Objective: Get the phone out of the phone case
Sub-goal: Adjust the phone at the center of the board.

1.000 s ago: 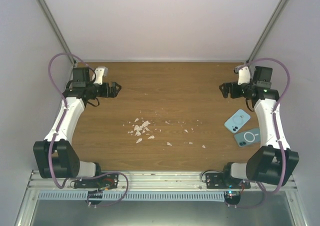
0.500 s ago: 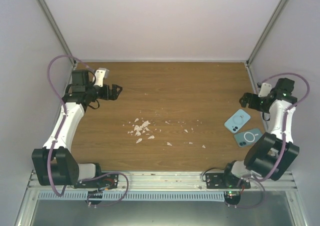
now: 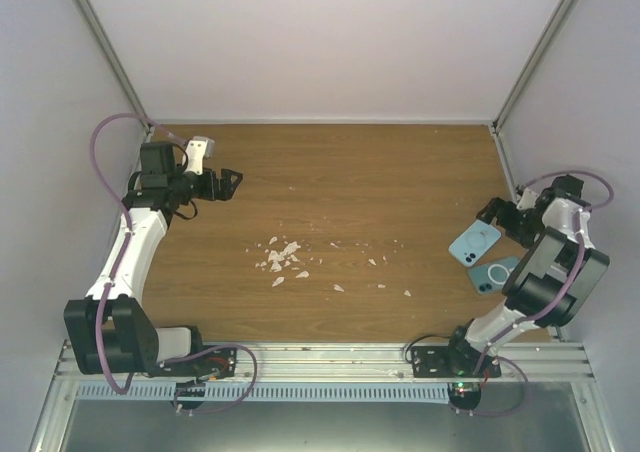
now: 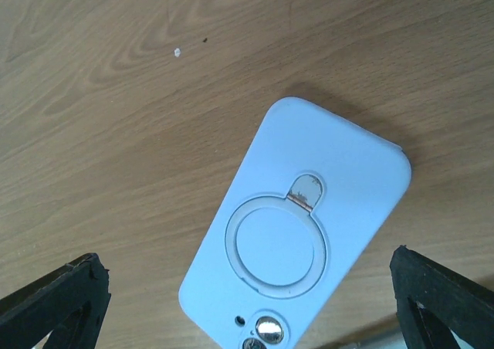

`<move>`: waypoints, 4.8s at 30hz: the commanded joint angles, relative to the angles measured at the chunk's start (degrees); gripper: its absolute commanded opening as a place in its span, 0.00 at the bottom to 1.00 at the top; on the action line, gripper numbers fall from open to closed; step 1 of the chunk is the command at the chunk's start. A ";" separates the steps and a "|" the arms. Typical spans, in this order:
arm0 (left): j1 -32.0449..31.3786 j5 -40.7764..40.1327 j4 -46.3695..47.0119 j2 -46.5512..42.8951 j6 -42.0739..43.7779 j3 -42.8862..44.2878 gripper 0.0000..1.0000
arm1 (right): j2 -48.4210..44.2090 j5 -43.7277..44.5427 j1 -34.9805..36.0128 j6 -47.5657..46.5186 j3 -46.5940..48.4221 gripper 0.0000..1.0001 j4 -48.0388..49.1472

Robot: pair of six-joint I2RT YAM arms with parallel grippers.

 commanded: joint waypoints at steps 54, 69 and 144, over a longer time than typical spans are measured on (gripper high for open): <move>1.92 1.25 4.94 -1.33 -2.28 -2.09 0.99 | 16.26 -6.21 32.27 -12.48 -1.69 1.00 1.71; 2.14 1.02 5.09 -0.81 -2.59 -1.84 0.99 | 13.89 -4.59 39.37 -29.45 -4.42 0.95 -11.81; 2.97 -1.47 7.53 -0.25 -4.04 -3.82 0.99 | 5.40 17.55 29.43 -16.51 -7.29 1.00 -6.42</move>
